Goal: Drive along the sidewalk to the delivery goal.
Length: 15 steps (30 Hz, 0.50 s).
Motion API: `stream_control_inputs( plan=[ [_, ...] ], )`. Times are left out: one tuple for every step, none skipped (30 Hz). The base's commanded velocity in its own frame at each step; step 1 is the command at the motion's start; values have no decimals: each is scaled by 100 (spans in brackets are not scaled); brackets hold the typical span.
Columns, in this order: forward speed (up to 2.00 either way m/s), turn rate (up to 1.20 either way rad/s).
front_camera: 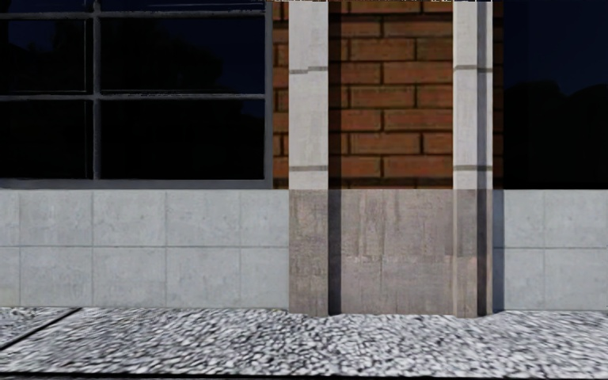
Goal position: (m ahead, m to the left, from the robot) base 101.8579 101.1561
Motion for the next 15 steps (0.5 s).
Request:
stream_control_inputs(
  plan=[
    [86,84],
    [86,84],
    [86,88],
    [86,90],
    [86,90],
    [86,91],
    [86,91],
    [86,91],
    [86,91],
    [86,91],
    [86,92],
    [86,92],
    [86,92],
    [86,92],
    [86,92]
  ],
)
